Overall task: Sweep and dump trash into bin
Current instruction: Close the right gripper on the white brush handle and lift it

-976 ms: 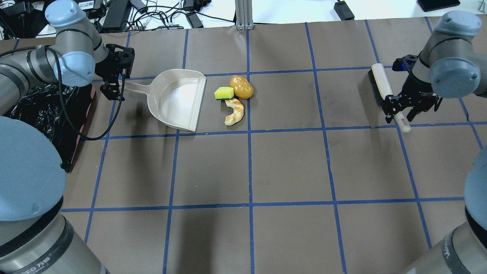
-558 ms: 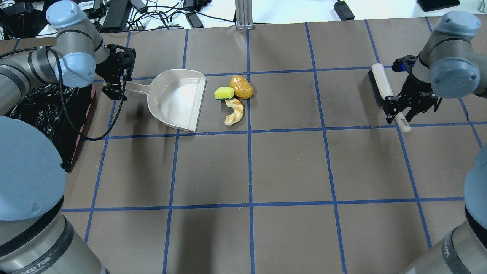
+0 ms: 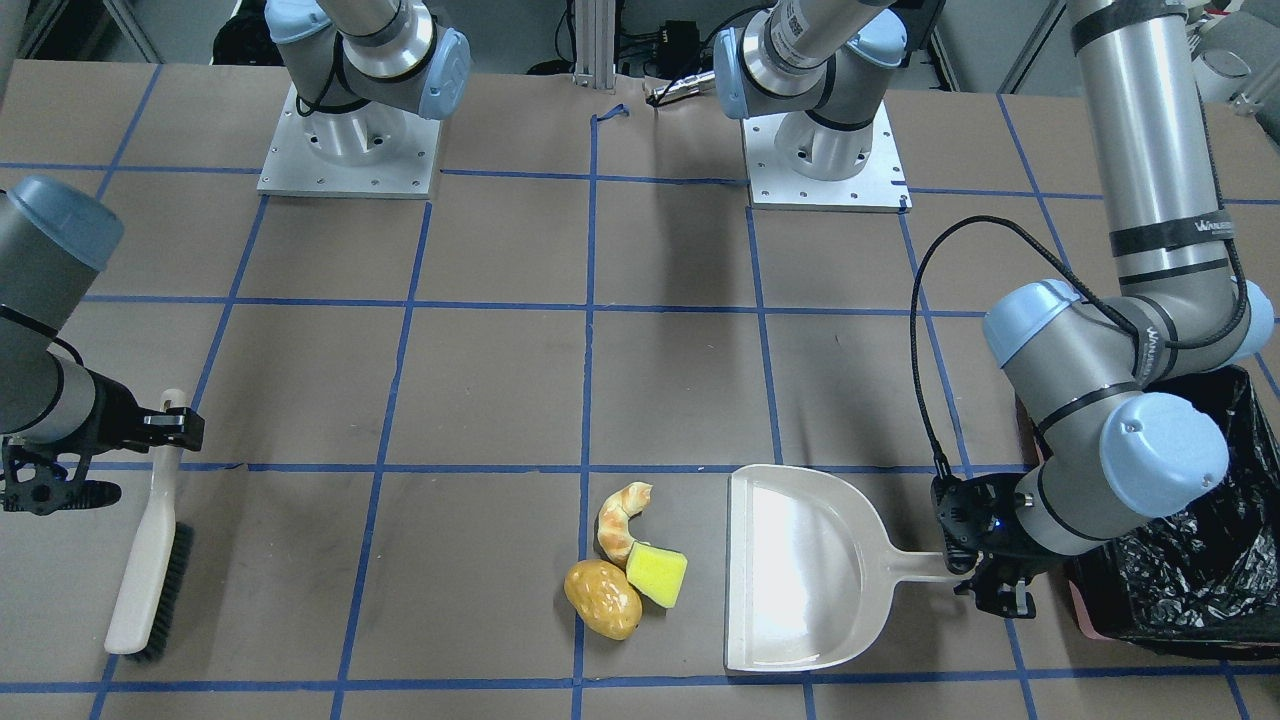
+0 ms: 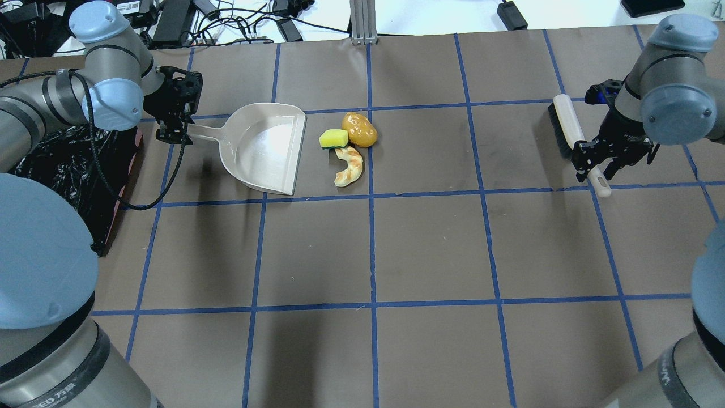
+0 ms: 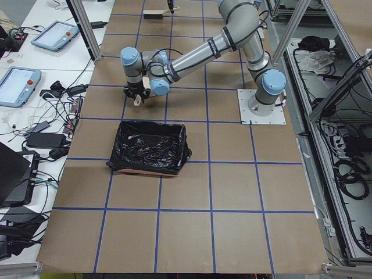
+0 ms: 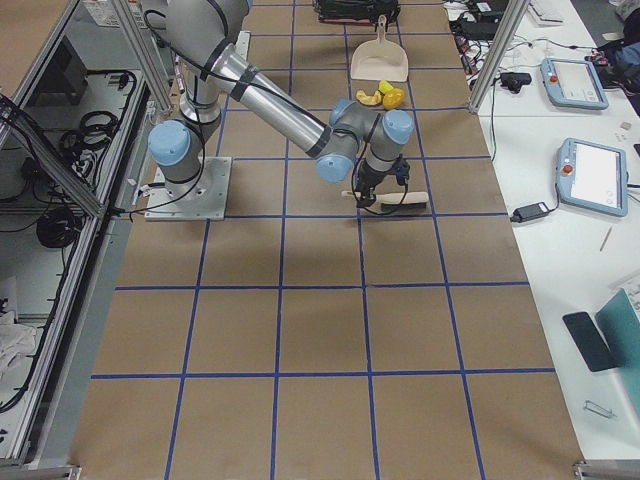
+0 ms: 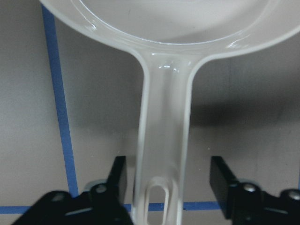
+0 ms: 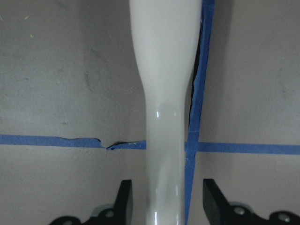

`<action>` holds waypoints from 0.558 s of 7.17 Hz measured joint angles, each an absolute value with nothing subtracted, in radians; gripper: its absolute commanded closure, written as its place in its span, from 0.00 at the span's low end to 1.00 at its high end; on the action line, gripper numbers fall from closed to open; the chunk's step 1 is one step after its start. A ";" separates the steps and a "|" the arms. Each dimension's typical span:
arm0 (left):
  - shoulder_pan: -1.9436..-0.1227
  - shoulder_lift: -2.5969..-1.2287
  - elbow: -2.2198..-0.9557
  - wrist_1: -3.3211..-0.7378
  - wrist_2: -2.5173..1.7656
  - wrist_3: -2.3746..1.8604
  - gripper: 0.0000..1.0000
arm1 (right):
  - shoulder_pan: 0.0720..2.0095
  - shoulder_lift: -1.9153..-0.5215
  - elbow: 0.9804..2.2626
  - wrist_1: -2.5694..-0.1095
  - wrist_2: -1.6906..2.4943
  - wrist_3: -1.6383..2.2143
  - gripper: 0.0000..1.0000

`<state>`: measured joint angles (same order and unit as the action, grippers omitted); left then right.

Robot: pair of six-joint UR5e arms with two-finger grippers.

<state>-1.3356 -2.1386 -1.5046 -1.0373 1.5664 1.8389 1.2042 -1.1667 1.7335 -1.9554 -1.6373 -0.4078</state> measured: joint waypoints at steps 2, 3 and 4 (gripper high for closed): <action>-1.342 -2.137 -1.503 -1.037 1.572 1.803 0.59 | 1.204 -1.166 1.733 -1.948 -1.637 -0.407 1.00; -1.346 -2.136 -1.502 -1.037 1.573 1.789 0.65 | 1.204 -1.167 1.732 -1.945 -1.638 -0.407 1.00; -1.348 -2.135 -1.502 -1.037 1.574 1.779 0.66 | 1.204 -1.167 1.730 -1.942 -1.641 -0.408 1.00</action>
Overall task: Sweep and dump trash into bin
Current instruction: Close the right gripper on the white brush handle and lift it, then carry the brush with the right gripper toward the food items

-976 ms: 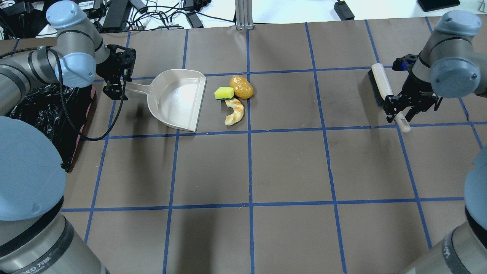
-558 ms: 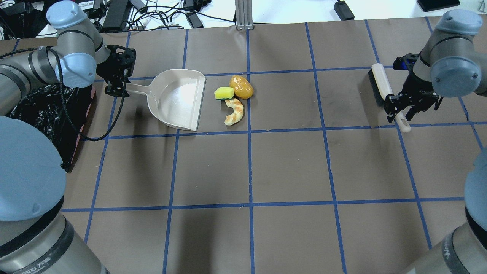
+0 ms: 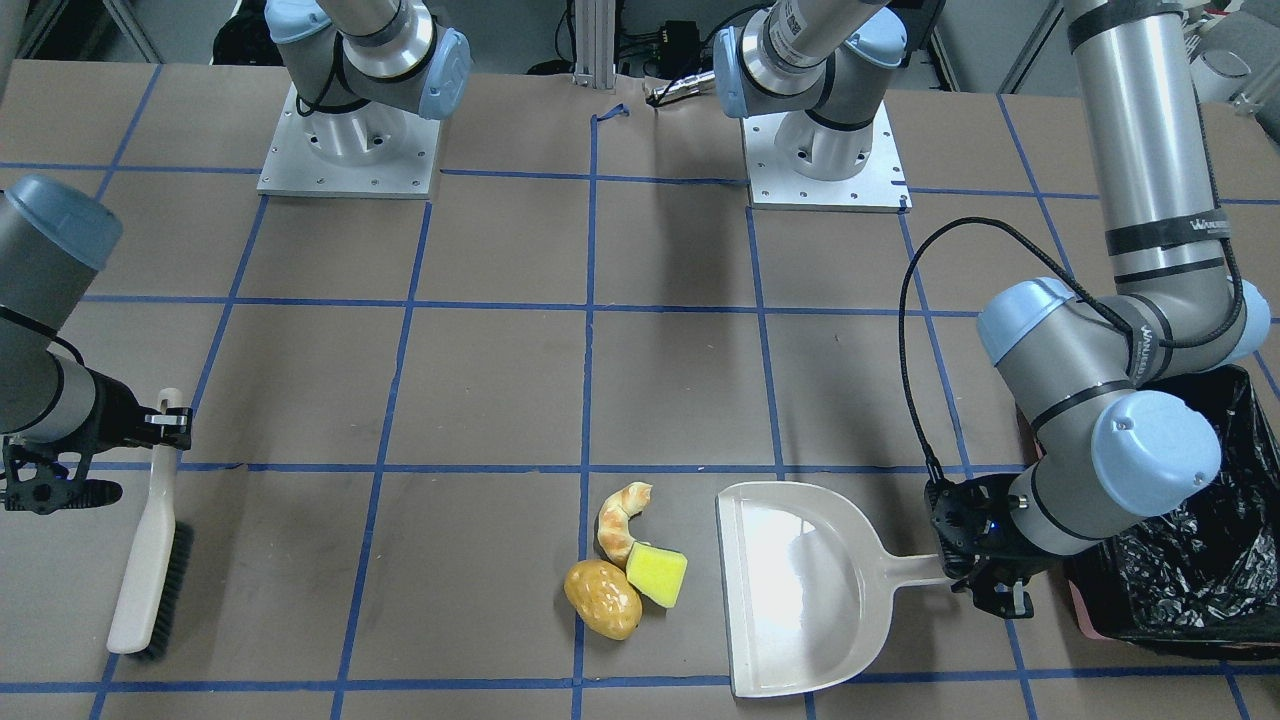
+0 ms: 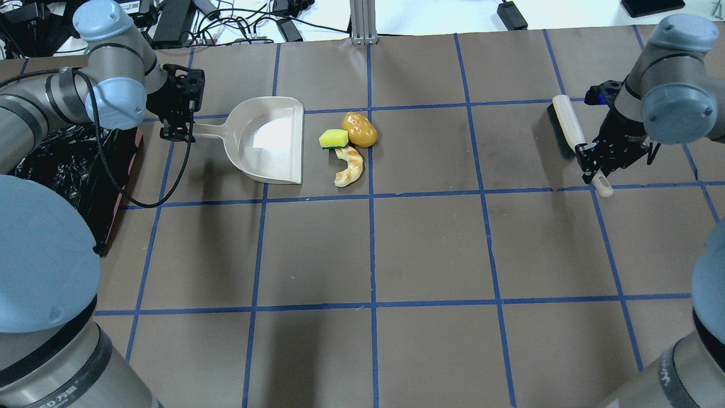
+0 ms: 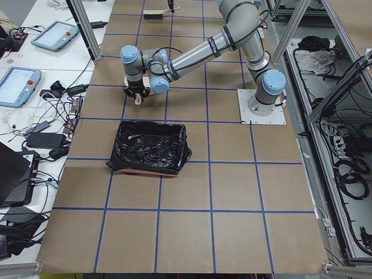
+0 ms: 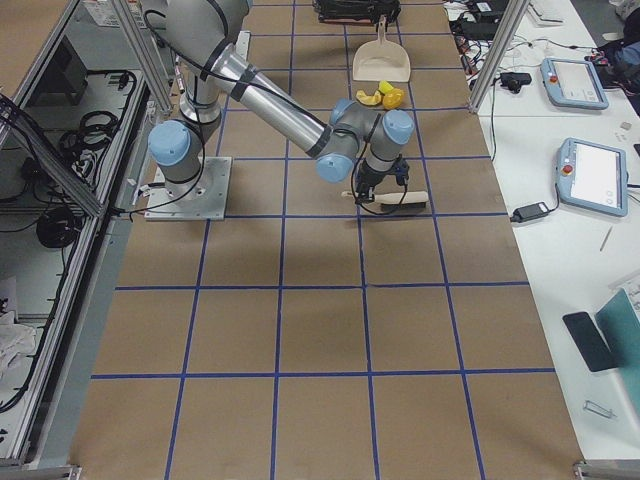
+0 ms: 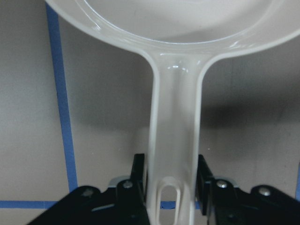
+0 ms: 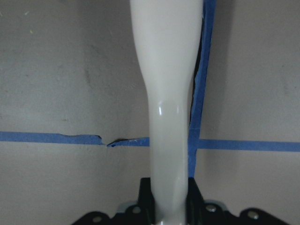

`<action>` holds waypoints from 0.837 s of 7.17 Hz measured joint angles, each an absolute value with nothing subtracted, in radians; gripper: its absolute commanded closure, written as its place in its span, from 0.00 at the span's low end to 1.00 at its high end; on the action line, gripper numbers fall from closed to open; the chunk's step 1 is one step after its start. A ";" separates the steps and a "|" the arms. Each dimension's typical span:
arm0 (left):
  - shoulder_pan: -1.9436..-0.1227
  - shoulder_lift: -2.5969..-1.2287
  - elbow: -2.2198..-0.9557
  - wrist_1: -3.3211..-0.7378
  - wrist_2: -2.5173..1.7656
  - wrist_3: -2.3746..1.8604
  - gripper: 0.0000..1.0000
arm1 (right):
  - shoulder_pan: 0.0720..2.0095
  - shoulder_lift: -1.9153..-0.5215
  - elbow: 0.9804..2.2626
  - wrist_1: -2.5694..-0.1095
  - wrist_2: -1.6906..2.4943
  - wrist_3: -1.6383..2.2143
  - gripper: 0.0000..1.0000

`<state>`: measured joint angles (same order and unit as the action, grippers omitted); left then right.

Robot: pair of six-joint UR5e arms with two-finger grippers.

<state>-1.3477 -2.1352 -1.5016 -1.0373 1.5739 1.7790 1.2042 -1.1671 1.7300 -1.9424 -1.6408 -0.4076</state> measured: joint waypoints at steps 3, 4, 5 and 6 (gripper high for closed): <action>-1.360 -2.133 -1.499 -1.038 1.612 1.752 0.70 | 1.209 -1.184 1.723 -1.935 -1.643 -0.391 1.00; -1.371 -2.130 -1.499 -1.038 1.625 1.742 0.74 | 1.227 -1.203 1.721 -1.929 -1.632 -0.356 1.00; -1.380 -2.127 -1.499 -1.038 1.631 1.731 0.80 | 1.268 -1.216 1.720 -1.928 -1.617 -0.309 1.00; -1.389 -2.125 -1.498 -1.038 1.637 1.718 0.85 | 1.332 -1.222 1.713 -1.929 -1.603 -0.247 1.00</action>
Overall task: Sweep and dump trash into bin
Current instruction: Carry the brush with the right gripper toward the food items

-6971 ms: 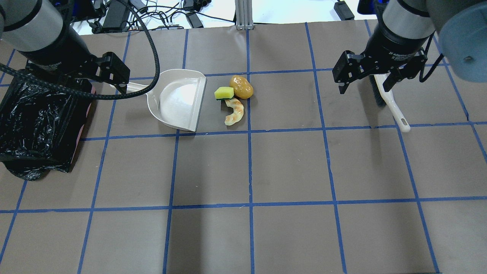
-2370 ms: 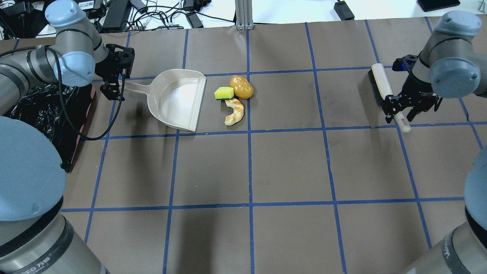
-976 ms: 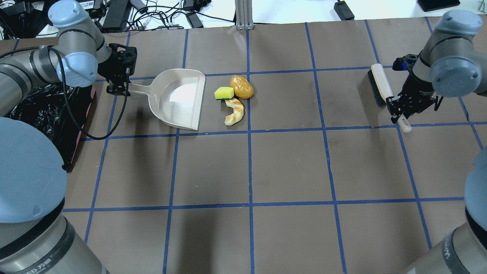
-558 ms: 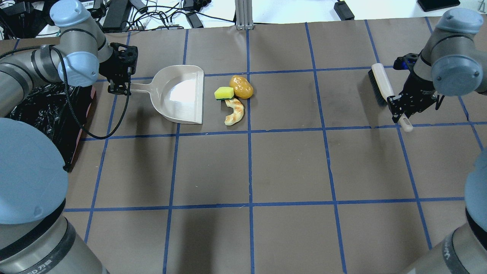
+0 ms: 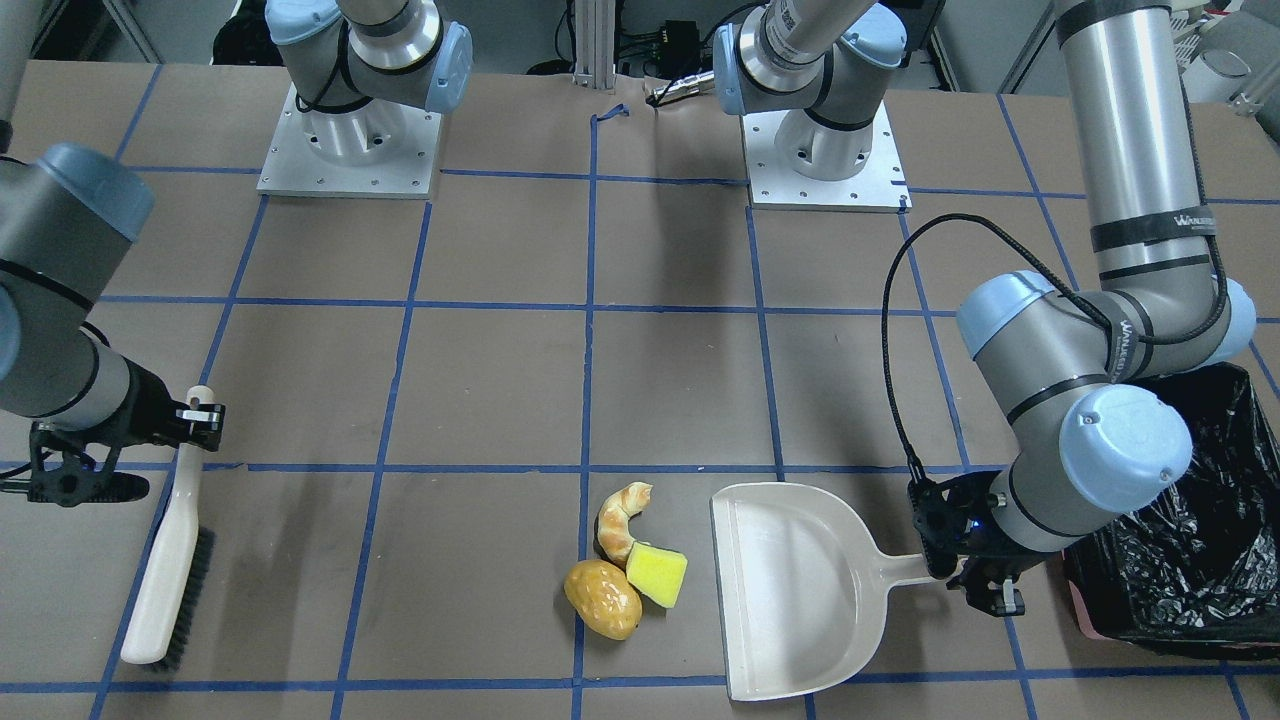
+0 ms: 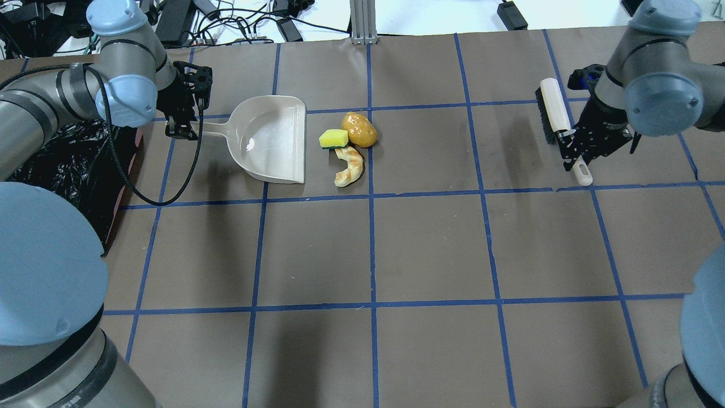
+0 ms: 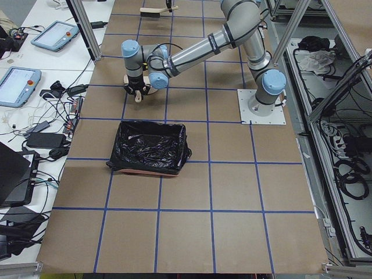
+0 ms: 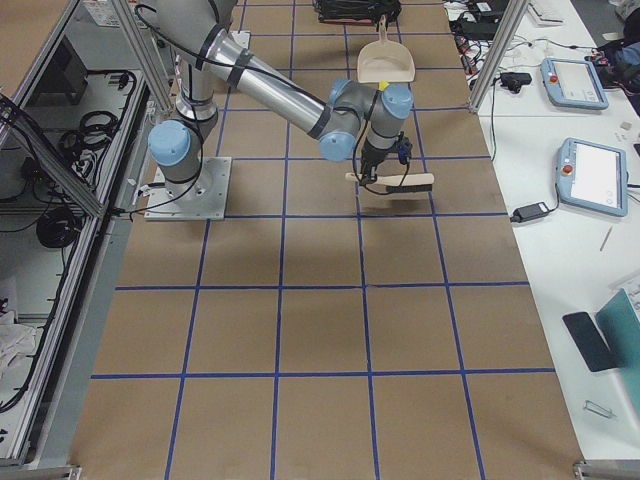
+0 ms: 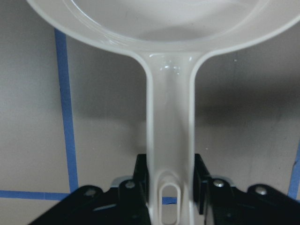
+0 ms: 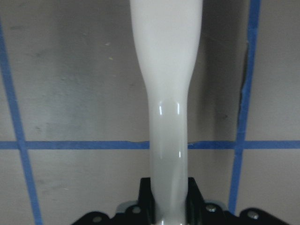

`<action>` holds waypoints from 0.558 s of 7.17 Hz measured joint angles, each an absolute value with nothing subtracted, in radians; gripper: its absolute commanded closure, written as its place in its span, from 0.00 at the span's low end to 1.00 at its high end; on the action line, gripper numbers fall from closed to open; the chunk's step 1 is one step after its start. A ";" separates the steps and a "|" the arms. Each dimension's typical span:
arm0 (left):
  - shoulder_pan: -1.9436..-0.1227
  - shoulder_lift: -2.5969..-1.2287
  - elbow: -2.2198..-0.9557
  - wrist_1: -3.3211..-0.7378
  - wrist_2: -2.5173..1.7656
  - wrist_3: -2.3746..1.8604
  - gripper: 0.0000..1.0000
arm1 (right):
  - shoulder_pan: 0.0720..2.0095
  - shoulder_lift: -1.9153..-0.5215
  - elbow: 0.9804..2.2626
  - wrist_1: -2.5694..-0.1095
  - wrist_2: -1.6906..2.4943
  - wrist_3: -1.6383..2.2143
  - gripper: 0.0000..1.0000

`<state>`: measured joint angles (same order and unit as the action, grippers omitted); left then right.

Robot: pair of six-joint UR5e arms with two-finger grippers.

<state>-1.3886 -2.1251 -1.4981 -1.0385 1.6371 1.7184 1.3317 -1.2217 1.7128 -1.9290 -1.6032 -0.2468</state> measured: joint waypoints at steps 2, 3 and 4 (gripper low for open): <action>-1.405 -2.125 -1.498 -1.038 1.671 1.707 0.87 | 1.475 -1.218 1.682 -1.927 -1.575 -0.126 1.00; -1.411 -2.126 -1.499 -1.039 1.681 1.705 0.88 | 1.533 -1.213 1.673 -1.925 -1.550 -0.062 1.00; -1.413 -2.127 -1.498 -1.039 1.684 1.705 0.88 | 1.573 -1.205 1.670 -1.924 -1.522 -0.012 1.00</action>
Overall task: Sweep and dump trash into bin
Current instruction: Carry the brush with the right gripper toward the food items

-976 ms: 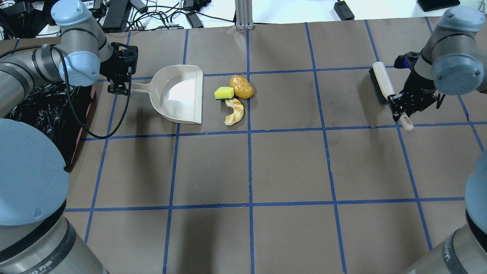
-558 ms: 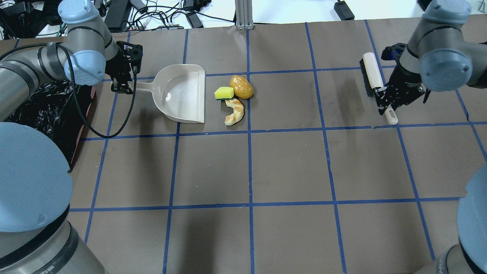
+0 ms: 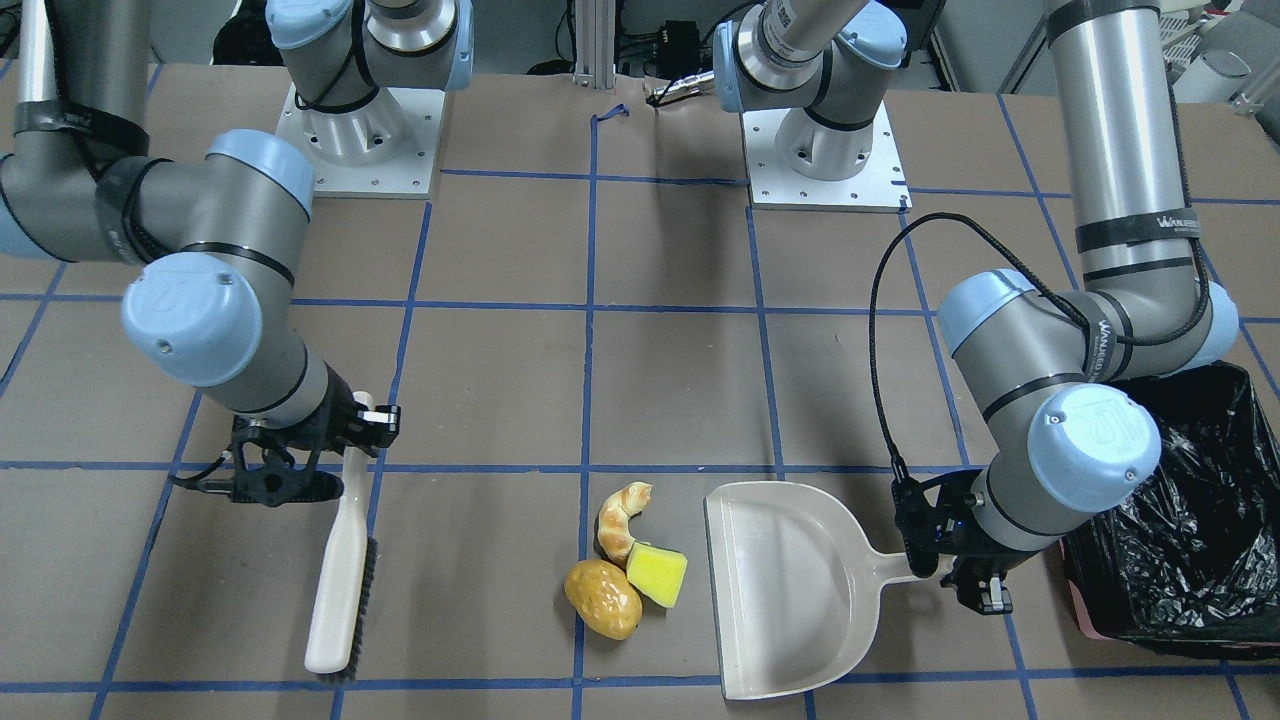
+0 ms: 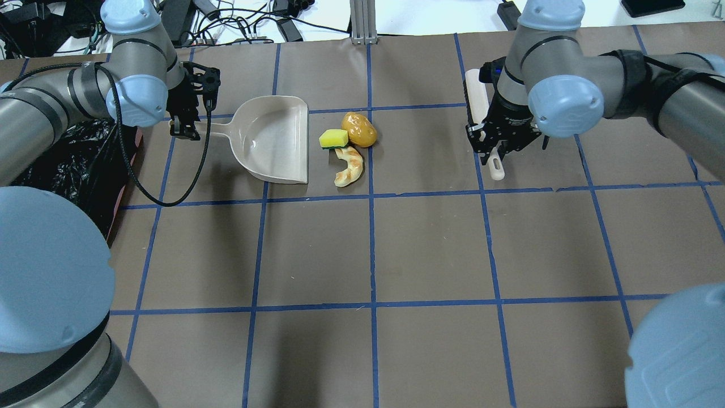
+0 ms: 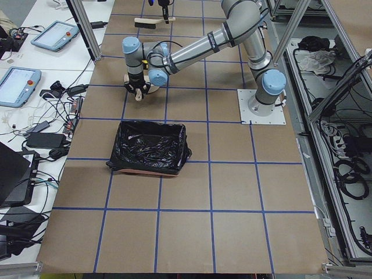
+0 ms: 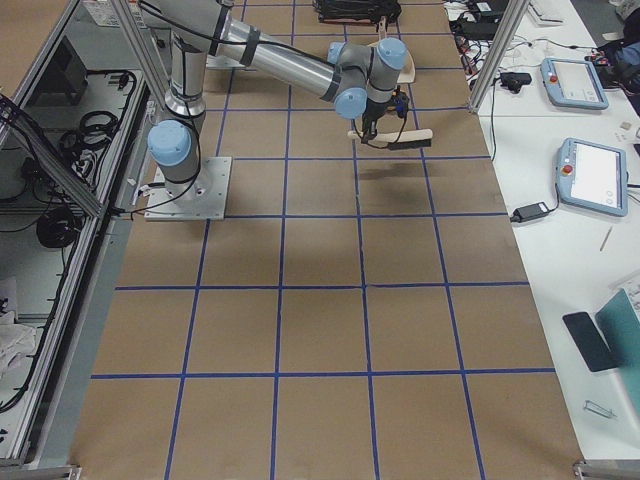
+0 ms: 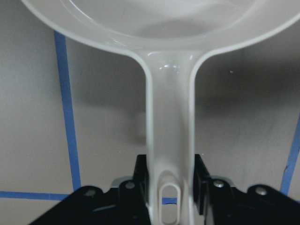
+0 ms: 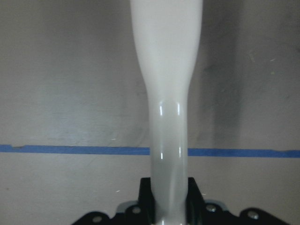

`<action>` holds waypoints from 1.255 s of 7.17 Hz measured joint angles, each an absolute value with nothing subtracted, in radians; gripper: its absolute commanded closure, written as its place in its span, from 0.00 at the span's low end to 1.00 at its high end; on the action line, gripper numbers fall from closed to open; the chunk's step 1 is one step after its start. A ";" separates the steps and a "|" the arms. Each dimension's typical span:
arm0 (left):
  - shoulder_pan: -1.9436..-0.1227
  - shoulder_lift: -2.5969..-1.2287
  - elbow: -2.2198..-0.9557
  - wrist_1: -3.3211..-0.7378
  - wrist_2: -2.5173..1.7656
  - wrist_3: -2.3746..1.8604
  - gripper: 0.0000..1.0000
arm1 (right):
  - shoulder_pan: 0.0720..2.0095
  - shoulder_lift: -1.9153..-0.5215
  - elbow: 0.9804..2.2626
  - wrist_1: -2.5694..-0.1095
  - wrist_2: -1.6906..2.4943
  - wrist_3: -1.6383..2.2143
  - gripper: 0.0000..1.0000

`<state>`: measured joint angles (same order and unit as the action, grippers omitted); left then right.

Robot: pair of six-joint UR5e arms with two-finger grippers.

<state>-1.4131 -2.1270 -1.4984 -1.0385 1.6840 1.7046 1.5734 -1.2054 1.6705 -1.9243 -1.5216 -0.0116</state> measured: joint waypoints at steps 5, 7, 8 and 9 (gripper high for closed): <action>-1.414 -2.131 -1.498 -1.038 1.686 1.707 0.90 | 1.746 -1.115 1.584 -1.885 -1.442 0.264 1.00; -1.414 -2.132 -1.498 -1.038 1.686 1.708 0.90 | 1.796 -1.098 1.572 -1.882 -1.435 0.324 1.00; -1.414 -2.133 -1.498 -1.039 1.686 1.709 0.91 | 1.818 -1.096 1.571 -1.882 -1.429 0.350 1.00; -1.414 -2.134 -1.499 -1.038 1.686 1.709 0.91 | 1.840 -1.094 1.571 -1.884 -1.421 0.376 1.00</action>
<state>-1.4143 -2.1339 -1.4986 -1.0385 1.6862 1.7088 1.8398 -1.0944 1.5710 -1.8838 -1.4208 0.3756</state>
